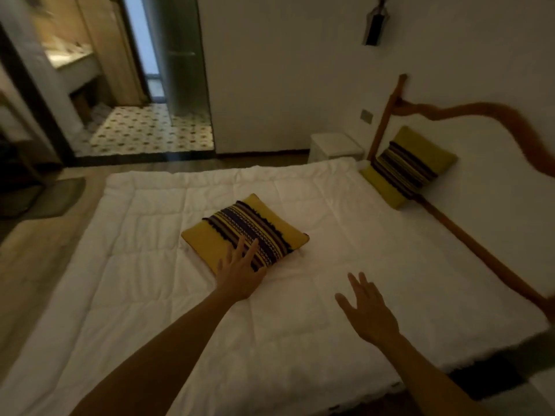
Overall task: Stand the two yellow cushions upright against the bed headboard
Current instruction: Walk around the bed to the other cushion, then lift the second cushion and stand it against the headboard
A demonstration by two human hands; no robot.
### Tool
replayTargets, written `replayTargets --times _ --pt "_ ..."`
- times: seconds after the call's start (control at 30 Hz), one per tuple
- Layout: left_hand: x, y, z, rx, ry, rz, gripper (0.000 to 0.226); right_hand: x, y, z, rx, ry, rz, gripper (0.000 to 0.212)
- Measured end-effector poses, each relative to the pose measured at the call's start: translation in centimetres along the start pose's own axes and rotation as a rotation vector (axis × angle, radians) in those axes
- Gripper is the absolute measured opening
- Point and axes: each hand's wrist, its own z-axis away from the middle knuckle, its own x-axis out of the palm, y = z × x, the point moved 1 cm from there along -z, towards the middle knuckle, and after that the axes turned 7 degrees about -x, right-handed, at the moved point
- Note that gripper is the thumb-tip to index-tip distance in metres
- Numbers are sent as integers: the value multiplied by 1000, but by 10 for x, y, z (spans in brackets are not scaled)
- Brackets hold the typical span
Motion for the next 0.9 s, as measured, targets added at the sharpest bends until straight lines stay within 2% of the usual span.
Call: replayTargets --times 0.13,0.4,0.53,0.67,0.9 --pt "4 -14 -2 -116 -21 14 84 -3 9 -45 -16 -103 -42 80" --pt "24 -100 -57 -454 -43 129 86 53 -16 -134 -109 -317 -61 80" --pt "38 -132 -95 -574 -51 295 87 87 -36 -185 -101 -423 -160 86" --pt "64 -155 -139 -700 -77 454 95 120 -55 -238 92 -429 -430 91" --pt "129 -166 -221 -886 -108 747 109 182 -49 -320 426 -522 -753 78"
